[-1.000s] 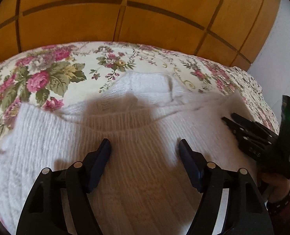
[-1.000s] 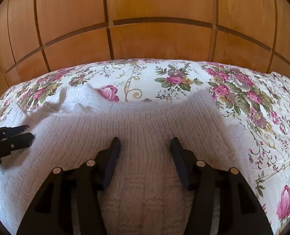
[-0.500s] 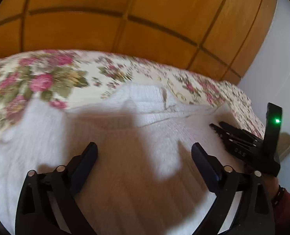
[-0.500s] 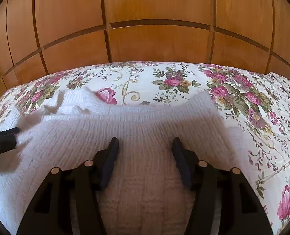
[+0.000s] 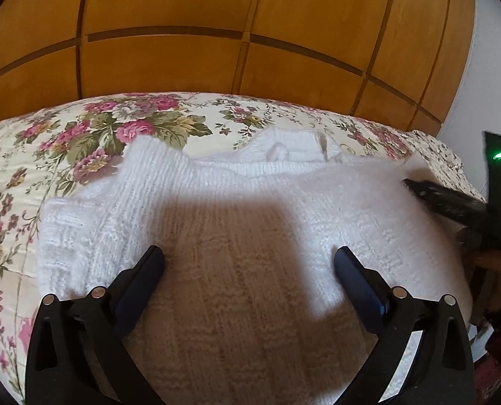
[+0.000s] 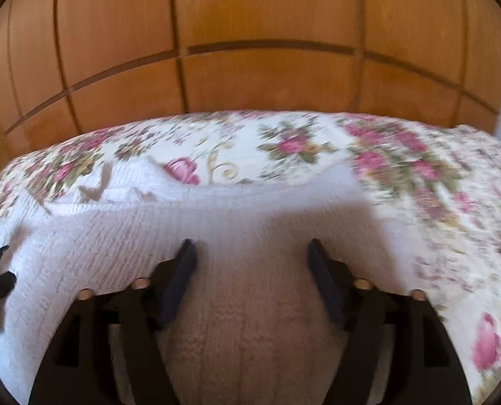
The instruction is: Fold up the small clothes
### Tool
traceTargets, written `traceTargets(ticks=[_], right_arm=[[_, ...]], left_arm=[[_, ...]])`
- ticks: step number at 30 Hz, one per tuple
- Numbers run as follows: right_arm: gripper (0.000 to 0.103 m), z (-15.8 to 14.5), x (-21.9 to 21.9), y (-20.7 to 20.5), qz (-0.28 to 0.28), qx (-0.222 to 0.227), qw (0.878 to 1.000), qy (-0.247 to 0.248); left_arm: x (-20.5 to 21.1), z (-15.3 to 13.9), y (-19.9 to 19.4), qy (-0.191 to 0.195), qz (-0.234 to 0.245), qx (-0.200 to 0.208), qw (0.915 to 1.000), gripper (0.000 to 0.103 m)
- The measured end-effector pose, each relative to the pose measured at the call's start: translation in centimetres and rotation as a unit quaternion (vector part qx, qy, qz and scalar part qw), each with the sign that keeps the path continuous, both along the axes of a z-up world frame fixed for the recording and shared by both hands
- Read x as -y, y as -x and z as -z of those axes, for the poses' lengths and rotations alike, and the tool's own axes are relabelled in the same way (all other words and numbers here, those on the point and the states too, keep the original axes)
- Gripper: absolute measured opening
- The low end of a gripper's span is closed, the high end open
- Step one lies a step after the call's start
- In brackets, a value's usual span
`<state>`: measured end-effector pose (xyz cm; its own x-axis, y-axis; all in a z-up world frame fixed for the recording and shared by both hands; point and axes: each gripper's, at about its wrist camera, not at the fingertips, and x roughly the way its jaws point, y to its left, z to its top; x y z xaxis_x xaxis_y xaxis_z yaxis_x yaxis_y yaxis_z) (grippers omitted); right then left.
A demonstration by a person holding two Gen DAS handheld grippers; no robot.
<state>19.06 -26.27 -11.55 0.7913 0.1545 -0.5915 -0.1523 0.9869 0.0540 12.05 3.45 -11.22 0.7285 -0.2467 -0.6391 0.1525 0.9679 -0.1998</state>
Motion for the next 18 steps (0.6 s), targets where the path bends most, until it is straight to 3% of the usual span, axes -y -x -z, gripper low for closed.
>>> traceTargets(ticks=[4,6,9,18], right_arm=[[0.08,-1.4,0.5,4.6,0.002,0.036,0.999,-0.035],[0.083,-0.7,0.4,5.6,0.004,0.028,0.999,-0.017],[0.094,1.7,0.7,5.5,0.021,0.011,1.0,0.011],[0.098,2.4,1.3,6.6,0.013,0.046,0.999,-0.019]], left_arm=[[-0.2,0.2,0.4,0.011,0.001,0.012,0.9999,0.099],[-0.2,0.2,0.3,0.011,0.0,0.014,0.9998,0.099],[-0.1,0.2,0.4,0.011,0.002,0.018,0.9998,0.099],[-1.5,-1.0,3.0,0.047,-0.025,0.039,0.9978,0.099]])
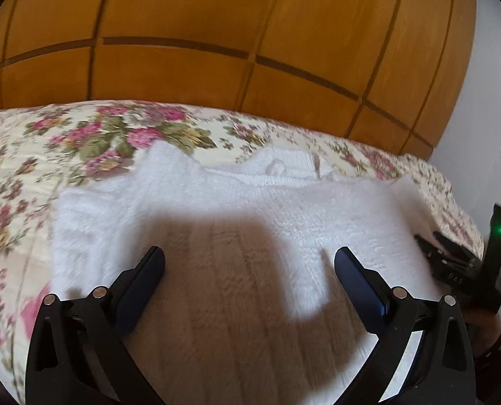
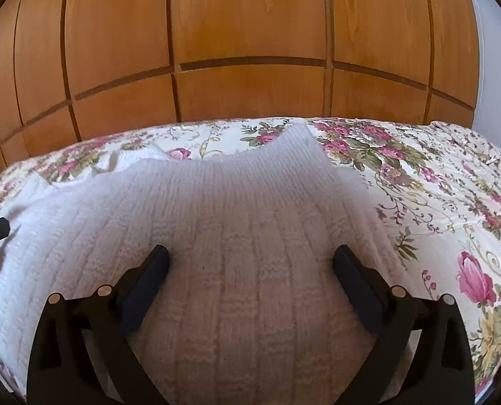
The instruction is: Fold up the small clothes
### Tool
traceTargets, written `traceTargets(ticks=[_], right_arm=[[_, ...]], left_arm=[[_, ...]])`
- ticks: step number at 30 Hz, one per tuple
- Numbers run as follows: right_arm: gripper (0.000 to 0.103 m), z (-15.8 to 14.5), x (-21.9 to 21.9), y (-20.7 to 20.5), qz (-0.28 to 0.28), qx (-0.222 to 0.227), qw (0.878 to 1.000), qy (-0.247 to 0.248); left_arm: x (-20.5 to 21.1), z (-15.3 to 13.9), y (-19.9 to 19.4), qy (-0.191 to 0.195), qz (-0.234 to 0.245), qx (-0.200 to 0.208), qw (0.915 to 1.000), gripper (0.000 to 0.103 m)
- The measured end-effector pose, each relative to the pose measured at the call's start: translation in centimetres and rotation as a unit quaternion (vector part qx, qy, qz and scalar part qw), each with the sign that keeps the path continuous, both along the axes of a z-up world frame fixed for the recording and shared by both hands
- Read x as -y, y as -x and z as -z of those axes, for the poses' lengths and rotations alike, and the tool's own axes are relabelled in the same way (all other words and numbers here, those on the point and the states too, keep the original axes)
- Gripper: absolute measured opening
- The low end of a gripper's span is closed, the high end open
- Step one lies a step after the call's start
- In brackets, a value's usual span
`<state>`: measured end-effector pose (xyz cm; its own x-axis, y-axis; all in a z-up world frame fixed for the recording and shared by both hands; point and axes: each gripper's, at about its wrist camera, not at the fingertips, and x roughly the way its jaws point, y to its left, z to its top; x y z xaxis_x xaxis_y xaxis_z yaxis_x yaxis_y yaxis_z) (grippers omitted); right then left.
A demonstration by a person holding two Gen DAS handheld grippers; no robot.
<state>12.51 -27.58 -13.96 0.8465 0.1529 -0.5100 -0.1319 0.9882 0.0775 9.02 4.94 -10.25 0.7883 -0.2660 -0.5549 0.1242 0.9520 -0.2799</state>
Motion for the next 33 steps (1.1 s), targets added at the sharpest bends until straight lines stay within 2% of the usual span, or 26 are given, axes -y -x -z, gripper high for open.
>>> traceTargets(ticks=[3,7,10,12,15,17,22,24,26,27,28,29,32,33], right_arm=[[0.101,-0.1,-0.1,0.1,0.001,-0.004,1.0,0.004],[0.101,-0.7,-0.4,-0.4,0.012,-0.047,0.999,0.009],[0.101,-0.9,-0.2,-0.8,0.013,-0.078,0.997,-0.002],[0.101,-0.9,-0.2,-0.8,0.009,-0.085,0.996,0.002],[0.101,-1.6,-0.2,-0.6,-0.001,-0.102,0.995,0.011],[0.101,-2.5,0.1,0.2,-0.003,-0.102,0.995,-0.014],[0.101,-4.9,0.4,3.4,-0.03,-0.072,0.993,-0.088],[0.101,-5.5,0.3,4.9,-0.039,-0.053,0.994,-0.088],[0.1,-5.7,0.1,5.6,-0.039,-0.052,0.995,-0.076],[0.093,-5.6,0.0,6.0,-0.039,-0.056,0.995,-0.073],[0.08,-5.4,0.0,6.3,-0.043,-0.063,0.995,-0.071],[0.074,-5.3,0.2,6.6,-0.043,-0.069,0.994,-0.072],[0.046,-4.4,0.9,7.4,-0.043,-0.085,0.991,-0.094],[0.032,-4.0,1.0,7.6,-0.046,-0.095,0.989,-0.106]], left_arm=[[-1.4,-0.7,2.2,0.011,-0.03,0.019,0.9993,0.099],[-3.8,-1.1,4.0,0.008,-0.083,0.025,0.9962,0.099],[-6.4,-0.8,4.8,0.04,-0.121,0.015,0.9918,0.099],[-7.2,-0.3,4.9,0.05,-0.129,-0.003,0.9904,0.099],[-7.3,0.9,4.9,0.058,-0.122,-0.029,0.9904,0.099],[-7.0,1.7,4.9,0.061,-0.111,-0.047,0.9908,0.099],[-5.6,2.3,5.2,0.025,-0.102,-0.044,0.9935,0.099],[-5.4,2.3,5.3,0.025,-0.1,-0.044,0.9937,0.099],[-5.6,2.3,5.3,0.03,-0.098,-0.045,0.9937,0.099],[-5.7,2.3,5.4,0.034,-0.097,-0.045,0.9937,0.099],[-5.8,2.2,5.4,0.038,-0.096,-0.046,0.9936,0.099],[-6.0,2.1,5.5,0.046,-0.094,-0.046,0.9934,0.099],[-6.6,1.9,6.1,0.075,-0.094,-0.043,0.9919,0.099],[-6.8,1.9,6.3,0.083,-0.095,-0.041,0.9912,0.099]])
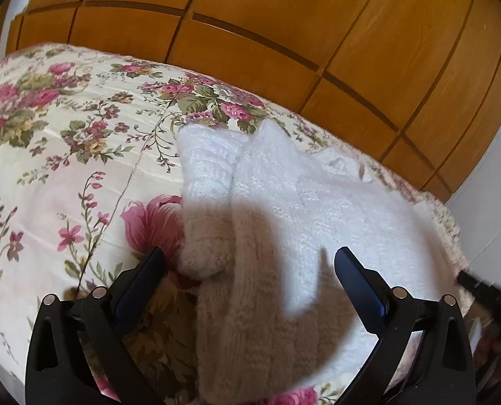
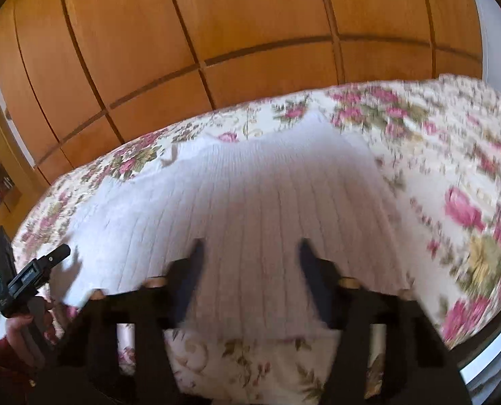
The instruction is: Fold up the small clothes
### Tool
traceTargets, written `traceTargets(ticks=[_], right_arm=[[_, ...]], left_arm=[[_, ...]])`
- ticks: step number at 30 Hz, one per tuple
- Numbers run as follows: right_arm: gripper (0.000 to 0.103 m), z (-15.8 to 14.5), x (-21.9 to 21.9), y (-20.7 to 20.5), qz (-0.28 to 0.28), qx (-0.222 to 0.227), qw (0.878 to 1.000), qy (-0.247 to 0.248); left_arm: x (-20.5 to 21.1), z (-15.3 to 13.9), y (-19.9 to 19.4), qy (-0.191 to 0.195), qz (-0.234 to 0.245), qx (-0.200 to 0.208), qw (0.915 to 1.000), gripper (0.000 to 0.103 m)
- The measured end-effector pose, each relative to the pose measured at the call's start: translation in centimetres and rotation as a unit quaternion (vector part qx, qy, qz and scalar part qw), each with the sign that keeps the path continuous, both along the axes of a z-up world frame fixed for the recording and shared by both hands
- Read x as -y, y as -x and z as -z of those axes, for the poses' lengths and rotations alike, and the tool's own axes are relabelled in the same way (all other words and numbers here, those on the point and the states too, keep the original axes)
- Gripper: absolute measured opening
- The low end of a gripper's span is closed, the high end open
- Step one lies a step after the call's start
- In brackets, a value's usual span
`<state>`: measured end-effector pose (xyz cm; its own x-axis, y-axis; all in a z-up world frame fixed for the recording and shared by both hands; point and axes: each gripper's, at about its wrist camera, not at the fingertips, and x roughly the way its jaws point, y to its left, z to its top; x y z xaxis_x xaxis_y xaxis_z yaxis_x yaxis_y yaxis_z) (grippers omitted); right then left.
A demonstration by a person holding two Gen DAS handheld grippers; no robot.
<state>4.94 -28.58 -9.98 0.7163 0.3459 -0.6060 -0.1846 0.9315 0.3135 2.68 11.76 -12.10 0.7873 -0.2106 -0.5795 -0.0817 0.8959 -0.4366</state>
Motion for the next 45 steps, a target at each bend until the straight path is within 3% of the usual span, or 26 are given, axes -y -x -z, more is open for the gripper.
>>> traceTargets(ticks=[2,9,13,16,19,25,32,34,37,40,45], right_arm=[[0.024,0.6,0.0,0.2,-0.008,-0.011,1.0,-0.014],[0.024,0.9,-1.9,0.2,-0.061,-0.008,0.997,-0.049],[0.023,1.3,-3.2,-0.3,-0.067,-0.008,0.997,-0.021],[0.017,3.6,-3.0,-1.5,-0.051,-0.046,0.998,0.001],[0.017,4.6,-2.3,-1.9,-0.056,-0.054,0.997,-0.029],[0.018,4.4,-2.9,-1.3,-0.059,-0.042,0.997,0.0],[0.02,4.3,-3.4,-1.2,-0.051,-0.037,0.998,0.011],[0.02,4.3,-3.3,-1.3,-0.049,-0.039,0.998,0.007],[0.02,4.3,-3.2,-1.4,-0.05,-0.041,0.998,0.006],[0.02,4.3,-3.2,-1.4,-0.05,-0.04,0.998,0.007],[0.02,4.2,-3.4,-1.4,-0.05,-0.038,0.998,0.013]], left_arm=[[-0.1,0.0,0.4,0.008,0.001,0.005,1.0,0.099],[0.2,-0.1,1.1,0.001,0.006,0.014,0.9999,0.099],[0.0,0.0,0.6,0.014,0.006,0.009,0.9998,0.099],[-0.1,0.1,-0.2,0.029,0.018,0.008,0.9994,0.099],[-0.1,0.3,-1.0,0.043,0.026,0.005,0.9987,0.098],[-0.1,0.5,-2.2,0.072,0.028,-0.006,0.997,0.078],[0.2,0.7,-3.5,0.07,0.035,-0.018,0.9968,0.077],[0.3,0.8,-3.9,0.077,0.034,-0.027,0.9961,0.058],[0.6,1.1,-4.4,0.096,0.04,-0.042,0.9937,0.041],[0.8,1.0,-4.7,0.106,0.044,-0.051,0.9921,0.033],[0.8,0.0,-4.6,0.127,0.044,-0.046,0.9899,0.028]])
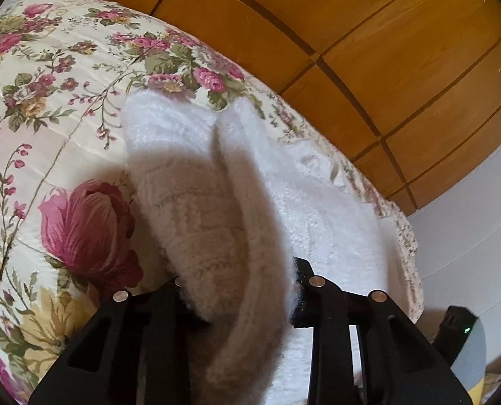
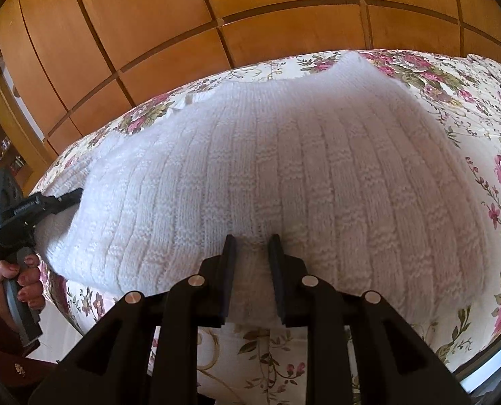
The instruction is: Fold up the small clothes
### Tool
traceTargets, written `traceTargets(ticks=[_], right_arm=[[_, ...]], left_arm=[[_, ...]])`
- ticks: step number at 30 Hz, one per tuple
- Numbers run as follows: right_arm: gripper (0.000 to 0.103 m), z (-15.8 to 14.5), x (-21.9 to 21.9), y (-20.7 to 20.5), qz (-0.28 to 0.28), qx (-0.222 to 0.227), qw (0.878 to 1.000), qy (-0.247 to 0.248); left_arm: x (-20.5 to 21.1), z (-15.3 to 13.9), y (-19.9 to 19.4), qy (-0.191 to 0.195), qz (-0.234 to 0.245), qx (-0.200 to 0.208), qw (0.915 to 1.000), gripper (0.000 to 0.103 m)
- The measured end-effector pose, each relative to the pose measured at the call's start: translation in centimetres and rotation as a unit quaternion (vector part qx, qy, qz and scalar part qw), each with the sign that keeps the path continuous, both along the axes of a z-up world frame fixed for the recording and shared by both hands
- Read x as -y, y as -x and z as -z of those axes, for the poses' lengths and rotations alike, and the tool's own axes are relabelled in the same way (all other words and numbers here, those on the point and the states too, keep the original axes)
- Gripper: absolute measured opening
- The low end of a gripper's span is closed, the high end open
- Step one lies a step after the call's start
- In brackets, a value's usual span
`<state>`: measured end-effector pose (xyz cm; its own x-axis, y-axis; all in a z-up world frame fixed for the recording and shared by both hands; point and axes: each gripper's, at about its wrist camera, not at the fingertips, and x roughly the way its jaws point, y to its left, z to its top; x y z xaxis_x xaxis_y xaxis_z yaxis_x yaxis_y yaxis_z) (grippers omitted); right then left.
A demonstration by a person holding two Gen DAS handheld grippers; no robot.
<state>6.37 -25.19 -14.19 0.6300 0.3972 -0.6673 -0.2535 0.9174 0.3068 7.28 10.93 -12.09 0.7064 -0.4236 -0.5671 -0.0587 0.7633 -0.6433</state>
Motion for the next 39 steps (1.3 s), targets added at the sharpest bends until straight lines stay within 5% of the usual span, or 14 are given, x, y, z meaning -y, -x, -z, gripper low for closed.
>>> traceTargets(ticks=[11,15,17,20,24,26,29,39], right_arm=[[0.021,0.1,0.2,-0.1,0.002,-0.007,1.0,-0.013],[0.049,-0.8,1.4,0.1,0.0,-0.007,0.998,-0.063],[0.05,-2.0,2.2,0.5,0.018,0.009,0.997,-0.068],[0.058,-3.6,3.3,0.8,0.035,0.033,0.999,-0.023],[0.089,-3.2,5.5,1.1,0.101,0.04,0.992,0.062],[0.091,-2.1,6.9,0.8,0.139,0.024,0.985,0.101],[0.1,0.6,8.9,-0.2,0.15,-0.029,0.985,0.084],[0.101,1.1,9.5,-0.2,0.149,-0.009,0.987,0.065]], left_arm=[[3.0,-6.3,-0.4,0.001,0.046,0.077,0.996,0.026],[5.1,-8.7,-0.9,-0.004,0.075,0.103,0.9918,0.026],[6.2,-9.8,-1.2,-0.011,0.09,0.116,0.9891,0.026],[7.9,-11.3,-1.5,-0.013,0.113,0.132,0.9848,0.025],[10.2,-12.6,-2.2,-0.013,0.14,0.144,0.9796,0.026],[11.7,-13.1,-2.5,-0.015,0.157,0.15,0.9761,0.026],[13.5,-13.4,-3.2,-0.017,0.178,0.153,0.9719,0.026],[20.9,-13.4,-4.6,-0.032,0.239,0.152,0.9586,0.025]])
